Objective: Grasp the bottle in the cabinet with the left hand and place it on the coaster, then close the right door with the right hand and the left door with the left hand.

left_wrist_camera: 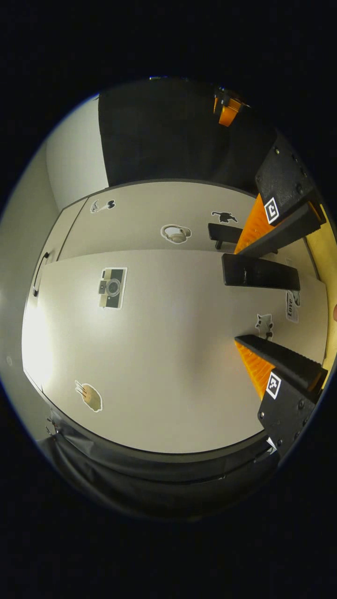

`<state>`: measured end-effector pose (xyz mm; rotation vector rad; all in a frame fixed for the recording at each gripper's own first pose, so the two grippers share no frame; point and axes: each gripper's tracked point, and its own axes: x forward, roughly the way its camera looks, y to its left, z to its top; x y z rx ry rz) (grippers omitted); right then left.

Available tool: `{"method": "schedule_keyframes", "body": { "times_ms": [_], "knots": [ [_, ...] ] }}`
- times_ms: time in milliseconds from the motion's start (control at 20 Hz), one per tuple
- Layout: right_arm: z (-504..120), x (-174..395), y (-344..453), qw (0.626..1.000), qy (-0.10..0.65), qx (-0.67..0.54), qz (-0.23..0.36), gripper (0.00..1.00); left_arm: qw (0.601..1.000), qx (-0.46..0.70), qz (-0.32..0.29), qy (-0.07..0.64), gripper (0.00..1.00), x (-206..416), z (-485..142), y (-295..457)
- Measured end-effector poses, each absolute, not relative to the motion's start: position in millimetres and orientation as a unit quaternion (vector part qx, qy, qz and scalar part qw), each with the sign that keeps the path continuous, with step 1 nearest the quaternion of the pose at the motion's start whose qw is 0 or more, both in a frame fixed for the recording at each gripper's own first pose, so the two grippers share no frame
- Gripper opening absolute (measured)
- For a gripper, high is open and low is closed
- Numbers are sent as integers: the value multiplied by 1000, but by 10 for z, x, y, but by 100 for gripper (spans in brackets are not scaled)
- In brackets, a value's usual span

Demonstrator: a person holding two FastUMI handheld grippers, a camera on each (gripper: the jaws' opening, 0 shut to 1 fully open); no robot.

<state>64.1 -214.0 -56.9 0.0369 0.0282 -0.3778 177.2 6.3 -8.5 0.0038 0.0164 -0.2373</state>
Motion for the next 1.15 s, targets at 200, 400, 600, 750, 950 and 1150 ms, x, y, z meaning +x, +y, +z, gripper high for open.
{"method": "schedule_keyframes", "body": {
  "times_ms": [200,400,600,750,950,1150],
  "knots": [
    [-562,618,-2218,980,13,18,-197,97,993,2,-120,9,98,1800,-107,59],
    [-564,603,-2279,979,14,16,-201,100,993,2,-119,12,98,1850,-106,70],
    [-541,624,-2312,979,12,17,-202,100,992,-3,-122,15,98,1879,-114,73],
    [-558,654,-2300,980,13,17,-200,100,993,0,-121,17,97,1902,-115,78],
    [-556,691,-2175,984,16,14,-178,100,993,-2,-117,20,97,1929,-123,76],
    [-324,717,-1904,991,5,12,-134,100,996,-5,-83,26,100,1755,-55,112]
  ]
}}
